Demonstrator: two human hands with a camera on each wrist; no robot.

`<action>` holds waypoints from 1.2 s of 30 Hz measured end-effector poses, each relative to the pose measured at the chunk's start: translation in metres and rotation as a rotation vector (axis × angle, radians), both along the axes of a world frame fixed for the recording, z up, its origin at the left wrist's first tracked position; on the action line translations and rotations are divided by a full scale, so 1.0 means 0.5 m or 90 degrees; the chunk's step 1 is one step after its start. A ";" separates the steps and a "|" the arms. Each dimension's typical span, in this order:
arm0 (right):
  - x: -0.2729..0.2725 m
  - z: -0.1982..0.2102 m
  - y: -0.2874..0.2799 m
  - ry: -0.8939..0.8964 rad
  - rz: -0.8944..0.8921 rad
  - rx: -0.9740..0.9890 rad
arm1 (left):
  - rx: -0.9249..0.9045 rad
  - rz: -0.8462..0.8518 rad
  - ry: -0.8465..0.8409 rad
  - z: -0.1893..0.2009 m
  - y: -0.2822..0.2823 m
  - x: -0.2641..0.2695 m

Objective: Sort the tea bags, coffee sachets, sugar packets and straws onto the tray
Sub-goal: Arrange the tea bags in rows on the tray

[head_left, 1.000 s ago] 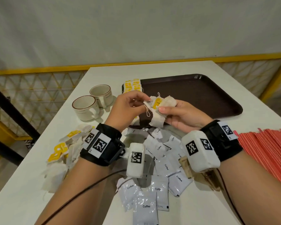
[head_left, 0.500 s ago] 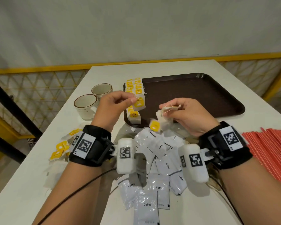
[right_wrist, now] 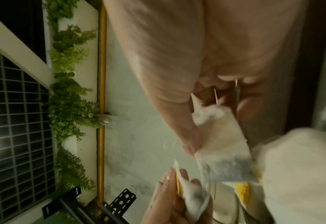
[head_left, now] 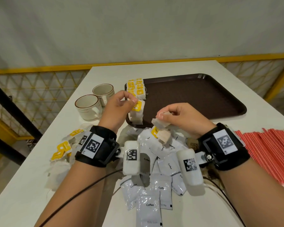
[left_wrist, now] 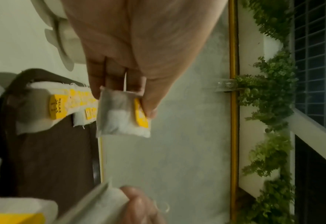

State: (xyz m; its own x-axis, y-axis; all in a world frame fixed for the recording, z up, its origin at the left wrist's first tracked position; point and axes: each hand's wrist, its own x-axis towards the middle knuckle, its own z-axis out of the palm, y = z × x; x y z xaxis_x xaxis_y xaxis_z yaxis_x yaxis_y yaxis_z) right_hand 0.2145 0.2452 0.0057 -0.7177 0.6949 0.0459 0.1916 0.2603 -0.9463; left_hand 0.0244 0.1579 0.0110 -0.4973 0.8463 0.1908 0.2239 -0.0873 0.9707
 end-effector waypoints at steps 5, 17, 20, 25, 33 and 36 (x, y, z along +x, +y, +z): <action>-0.002 0.028 0.008 -0.009 -0.005 0.074 | -0.014 0.029 0.017 -0.005 0.001 0.000; -0.003 0.058 0.015 -0.211 0.181 0.170 | -0.001 -0.004 0.007 -0.012 0.001 -0.013; -0.010 0.056 0.008 -0.248 0.201 0.216 | -0.003 -0.005 0.004 -0.016 0.004 -0.011; -0.017 0.068 0.004 -0.179 0.194 0.234 | 0.006 -0.002 -0.014 -0.014 0.004 -0.004; -0.042 0.062 0.011 -0.027 0.019 0.218 | 0.004 -0.073 -0.020 -0.006 -0.001 0.007; -0.044 0.057 0.012 0.005 0.026 0.164 | 0.007 -0.097 -0.046 -0.002 -0.002 0.007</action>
